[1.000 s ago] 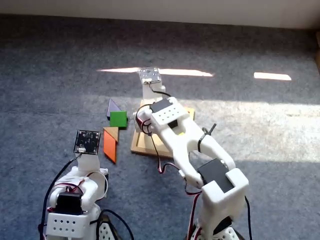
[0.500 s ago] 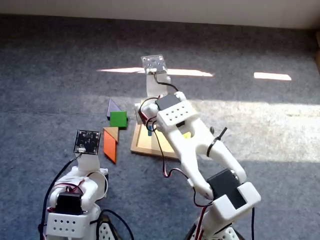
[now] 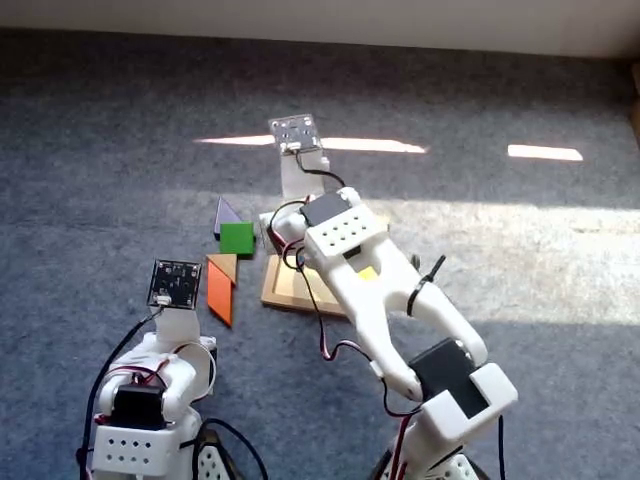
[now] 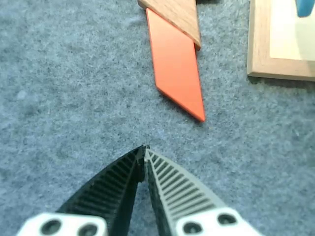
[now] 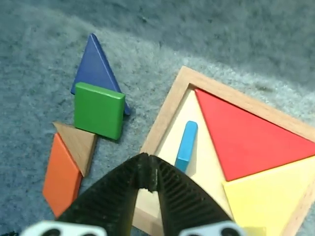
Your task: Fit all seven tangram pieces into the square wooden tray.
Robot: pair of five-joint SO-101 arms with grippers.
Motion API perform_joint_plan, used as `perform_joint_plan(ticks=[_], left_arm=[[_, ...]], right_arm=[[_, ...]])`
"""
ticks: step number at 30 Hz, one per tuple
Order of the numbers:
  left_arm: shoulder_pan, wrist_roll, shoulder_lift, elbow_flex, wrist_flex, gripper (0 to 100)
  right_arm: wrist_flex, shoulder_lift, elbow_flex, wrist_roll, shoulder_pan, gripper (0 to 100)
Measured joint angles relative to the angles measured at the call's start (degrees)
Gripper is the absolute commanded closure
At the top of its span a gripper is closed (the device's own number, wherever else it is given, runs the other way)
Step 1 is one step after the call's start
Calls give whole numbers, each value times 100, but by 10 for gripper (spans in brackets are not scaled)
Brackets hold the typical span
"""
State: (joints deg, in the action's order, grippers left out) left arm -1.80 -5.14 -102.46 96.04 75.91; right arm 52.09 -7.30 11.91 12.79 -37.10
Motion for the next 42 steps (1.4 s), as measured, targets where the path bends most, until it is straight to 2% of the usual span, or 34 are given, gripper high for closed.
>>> perform_joint_plan(ticks=[13, 26, 35, 42], left_arm=[[0, 0, 0, 0, 0, 994], [0, 0, 0, 0, 0, 994], [0, 0, 0, 0, 0, 994], [0, 0, 0, 0, 0, 994]], right_arm=[[0, -404, -9, 0, 475, 994], [0, 255, -9, 0, 334, 994], [-193, -387, -9, 0, 176, 994], [-193, -404, -9, 0, 536, 994]])
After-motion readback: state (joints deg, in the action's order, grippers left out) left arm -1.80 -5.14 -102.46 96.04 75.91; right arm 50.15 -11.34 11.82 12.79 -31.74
